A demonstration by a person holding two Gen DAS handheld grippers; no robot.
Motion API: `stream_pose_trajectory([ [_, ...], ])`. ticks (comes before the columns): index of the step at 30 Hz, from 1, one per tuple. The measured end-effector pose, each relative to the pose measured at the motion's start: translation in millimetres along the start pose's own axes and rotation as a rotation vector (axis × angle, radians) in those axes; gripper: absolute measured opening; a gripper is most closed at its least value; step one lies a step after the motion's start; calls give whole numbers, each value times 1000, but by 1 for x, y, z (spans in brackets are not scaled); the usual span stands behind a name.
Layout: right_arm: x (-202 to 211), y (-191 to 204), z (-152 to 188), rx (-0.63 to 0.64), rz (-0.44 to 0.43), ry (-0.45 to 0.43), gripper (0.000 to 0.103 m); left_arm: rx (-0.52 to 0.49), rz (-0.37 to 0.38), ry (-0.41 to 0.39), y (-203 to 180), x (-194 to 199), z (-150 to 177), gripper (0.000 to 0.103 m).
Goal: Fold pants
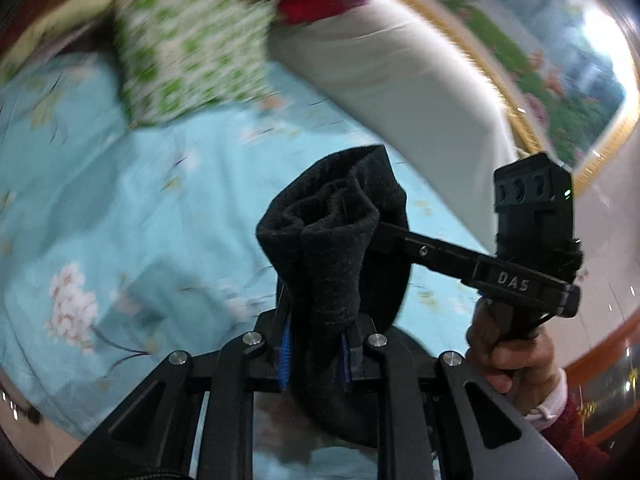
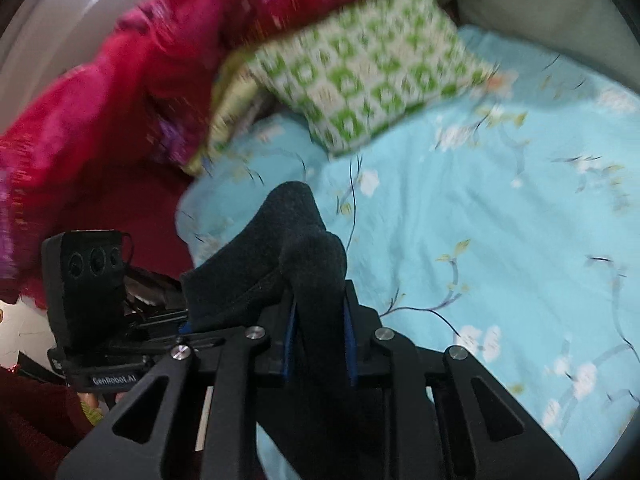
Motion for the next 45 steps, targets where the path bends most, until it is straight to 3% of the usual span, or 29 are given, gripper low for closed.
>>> stream_pose_trajectory([
  [6, 85, -8, 33, -33, 12, -143, 21, -201, 108, 2, -90, 6, 9, 17],
  [12, 155, -26, 83, -93, 52, -270, 21, -330, 198, 40, -155, -6, 36, 17],
  [20, 196, -64, 159, -228, 108, -370, 21, -483, 261, 159, -219, -46, 99, 17],
  [26, 205, -95, 215, -351, 122, -428, 21, -563, 269, 250, -243, -78, 148, 17],
  [36, 199, -125, 271, -472, 162, -440, 22, -631, 286, 365, -250, -124, 197, 17],
  [45, 211, -132, 303, -533, 350, -386, 27, -706, 311, 432, -253, -147, 222, 25],
])
Point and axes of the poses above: each gripper's, at about its wrist camera, not at the fingertips, and x roughly against the way its jaws point, y to its left, z to its underside, the point moved 2 cm from there along -x, roughly the way its jaws point, and after that the axes turned 2 degrees about z, right-handed, at the moved point
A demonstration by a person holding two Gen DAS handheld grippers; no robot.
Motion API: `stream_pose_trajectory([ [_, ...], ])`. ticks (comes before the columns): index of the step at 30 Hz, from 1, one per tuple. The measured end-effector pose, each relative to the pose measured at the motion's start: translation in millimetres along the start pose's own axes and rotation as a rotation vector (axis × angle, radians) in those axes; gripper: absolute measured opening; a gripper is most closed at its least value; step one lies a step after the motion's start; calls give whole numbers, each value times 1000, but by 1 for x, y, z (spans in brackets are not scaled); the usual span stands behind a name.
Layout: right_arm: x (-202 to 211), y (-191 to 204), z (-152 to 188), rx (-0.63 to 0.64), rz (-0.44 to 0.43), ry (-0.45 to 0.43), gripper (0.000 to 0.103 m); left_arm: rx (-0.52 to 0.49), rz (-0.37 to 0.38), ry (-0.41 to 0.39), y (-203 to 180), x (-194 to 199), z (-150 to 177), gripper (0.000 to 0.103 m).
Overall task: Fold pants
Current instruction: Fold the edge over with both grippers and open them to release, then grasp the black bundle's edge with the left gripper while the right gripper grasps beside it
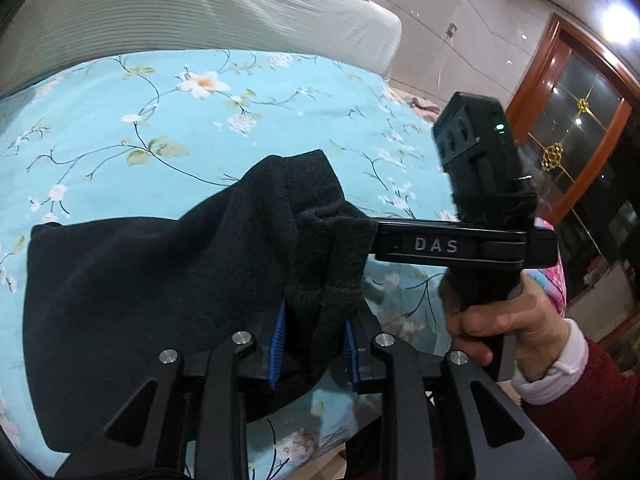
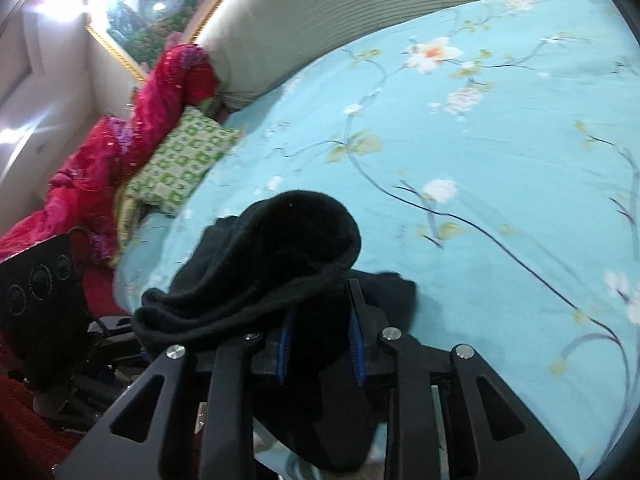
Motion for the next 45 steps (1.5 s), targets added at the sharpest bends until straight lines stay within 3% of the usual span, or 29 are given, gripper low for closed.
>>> stream_pose_trajectory([
  [2, 8, -3, 4, -2, 59, -9, 27, -5, 14, 11, 0, -3, 1, 34],
  [4, 17, -7, 7, -22, 122, -21, 30, -3, 42, 22, 0, -5, 3, 51],
  [9, 43, -15, 15, -103, 177, -63, 34, -22, 71, 41, -8, -5, 8, 54],
  [13, 63, -7, 16, -124, 165, -113, 58, -38, 96, 40, -13, 5, 13, 58],
  [18, 70, 14, 11, -94, 155, -131, 65, -34, 94, 7, -11, 30, 15, 63],
  [33, 42, 66, -4, 11, 257, -122, 73, 135, -68, -135, 65, 95, 0, 70],
  [45, 31, 55, 3, -30, 325, -103, 77, 262, -164, -78, 116, 73, 1, 71],
])
Point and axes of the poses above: each gripper's, at about its wrist camera, not at the fingertips, and x roughly against the way its jaws point, y to its left, z to its underside, the point moved 2 cm from there along -x, roughly the way its jaws point, and after that the axes turned 2 degrees about z, right-handed, at the moved point
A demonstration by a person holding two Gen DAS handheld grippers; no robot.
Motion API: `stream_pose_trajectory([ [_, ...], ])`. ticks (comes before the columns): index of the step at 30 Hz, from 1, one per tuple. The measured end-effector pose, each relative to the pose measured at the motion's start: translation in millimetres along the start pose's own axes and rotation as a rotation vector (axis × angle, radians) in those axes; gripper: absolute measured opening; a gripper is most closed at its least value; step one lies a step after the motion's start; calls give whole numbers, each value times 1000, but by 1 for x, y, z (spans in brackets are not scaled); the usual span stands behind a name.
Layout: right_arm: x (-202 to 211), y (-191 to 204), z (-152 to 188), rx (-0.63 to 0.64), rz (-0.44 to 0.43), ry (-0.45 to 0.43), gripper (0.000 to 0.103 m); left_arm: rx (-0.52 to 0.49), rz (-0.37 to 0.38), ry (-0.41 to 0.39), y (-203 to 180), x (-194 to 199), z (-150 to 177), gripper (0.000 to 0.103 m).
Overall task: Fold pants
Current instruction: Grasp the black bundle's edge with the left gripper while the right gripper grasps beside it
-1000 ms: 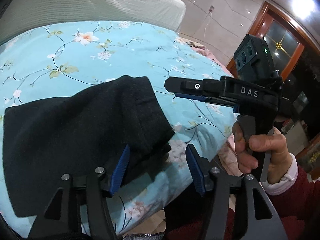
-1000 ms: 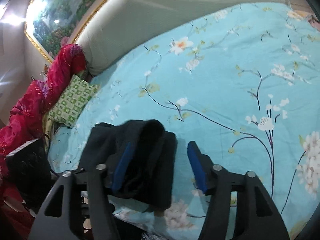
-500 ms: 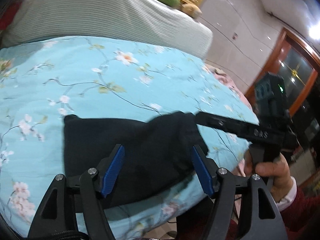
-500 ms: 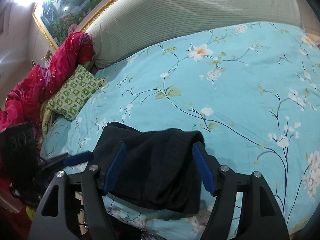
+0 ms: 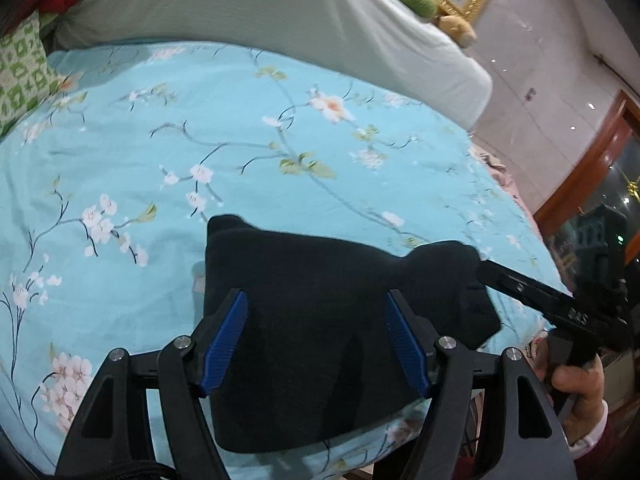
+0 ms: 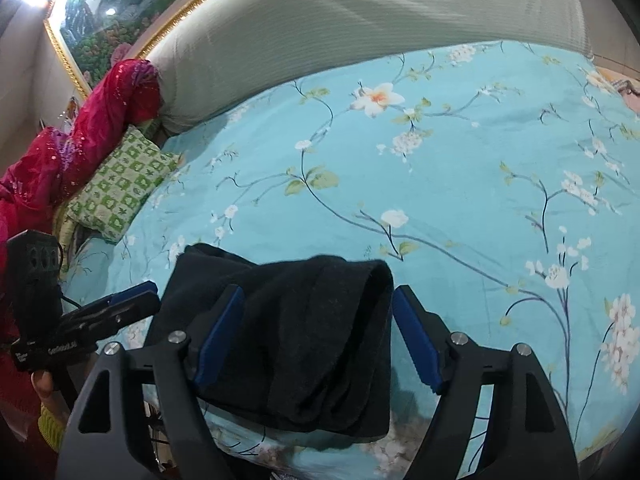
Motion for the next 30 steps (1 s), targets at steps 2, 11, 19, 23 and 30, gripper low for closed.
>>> stream_pose_trajectory([
  [2, -5, 1, 3, -4, -10, 19, 77, 5, -22, 13, 4, -5, 1, 72],
  [11, -31, -19, 24, -107, -73, 96, 73, 6, -94, 55, 14, -23, 6, 76],
  [19, -21, -7, 16, -65, -102, 66, 39, 31, -71, 26, 21, -6, -7, 17],
  [23, -2, 1, 2, -57, -162, 23, 33, 14, -18, -20, 18, 14, -18, 7],
  [30, -15, -6, 20, -3, -57, 70, 28, -41, -113, 39, 19, -13, 5, 9],
])
Point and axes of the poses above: each gripper's, at about its wrist camera, not at the fingertips, and x roughly against the way its jaws point, y to its left, z to its underside, the point moved 2 cm from there along -x, roughly the way its jaws point, and after that the axes turned 2 degrees about z, right-handed, at the moved point
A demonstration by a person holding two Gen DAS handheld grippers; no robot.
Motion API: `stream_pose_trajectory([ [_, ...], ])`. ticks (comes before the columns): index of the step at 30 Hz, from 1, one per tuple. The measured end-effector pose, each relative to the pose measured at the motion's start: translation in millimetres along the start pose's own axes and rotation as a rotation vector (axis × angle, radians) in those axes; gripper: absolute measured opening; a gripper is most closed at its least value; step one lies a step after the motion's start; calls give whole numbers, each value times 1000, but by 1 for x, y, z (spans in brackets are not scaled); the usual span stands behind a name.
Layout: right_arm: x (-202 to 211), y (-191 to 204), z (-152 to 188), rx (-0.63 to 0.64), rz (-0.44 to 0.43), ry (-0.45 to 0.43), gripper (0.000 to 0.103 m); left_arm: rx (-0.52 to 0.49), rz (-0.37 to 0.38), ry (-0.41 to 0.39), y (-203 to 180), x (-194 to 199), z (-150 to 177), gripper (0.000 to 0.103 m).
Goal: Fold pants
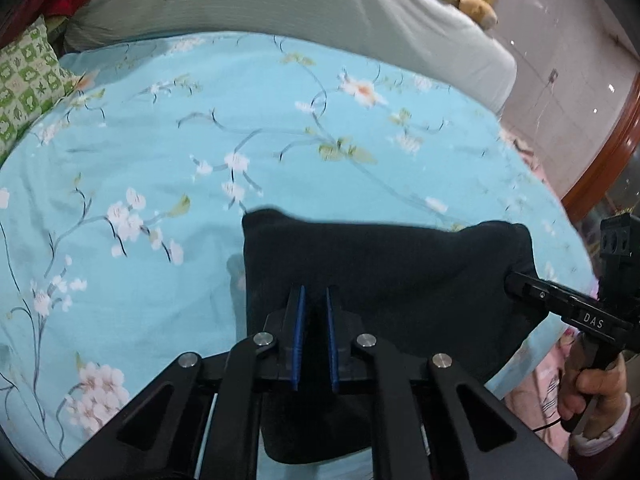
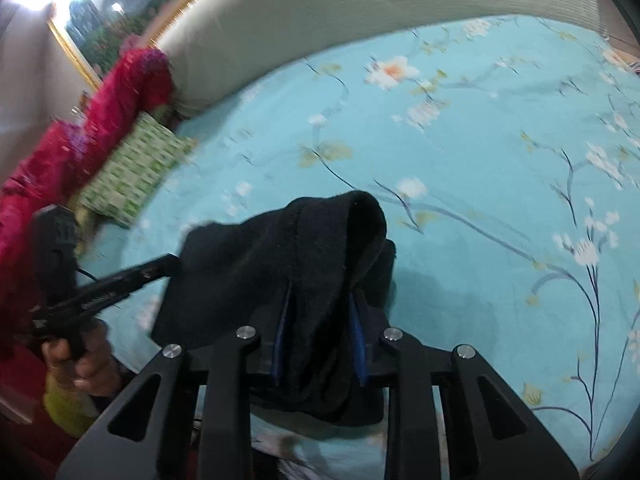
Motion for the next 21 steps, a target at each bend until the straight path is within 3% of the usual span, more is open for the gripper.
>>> stream_pose_trajectory([
  [4, -13, -15, 13, 8, 36, 25, 28, -20, 7, 15, 1, -11, 11, 11],
  [10, -16, -27, 18, -18, 4, 24, 30, -2, 35, 13, 5, -9, 11, 14],
  [11, -13, -26, 17, -13, 3, 17, 34, 4, 47, 10, 4, -4, 10, 18],
  [13, -6, -24, 16, -21, 5, 4, 43, 15, 51, -6, 6, 7, 8, 46],
  [15, 1, -25, 13, -39, 13, -13, 50, 21, 43, -37, 9, 19, 7, 58],
  [19, 6, -23, 10, -61, -22, -32, 61, 40, 38, -19, 17, 19, 8, 72],
  [21, 3, -22, 10, -63, -29, -27, 62, 54, 19, 13, 21, 10, 9, 72],
])
Point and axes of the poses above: each gripper's, at about its wrist camera, not at the fingertips, and x roughly against the way its jaws point, y to its left, z to its underside, the point moved 2 cm from there along -x, roughly the way its jaws point, and after that the axes turned 2 degrees about z, right-handed, at the moved point
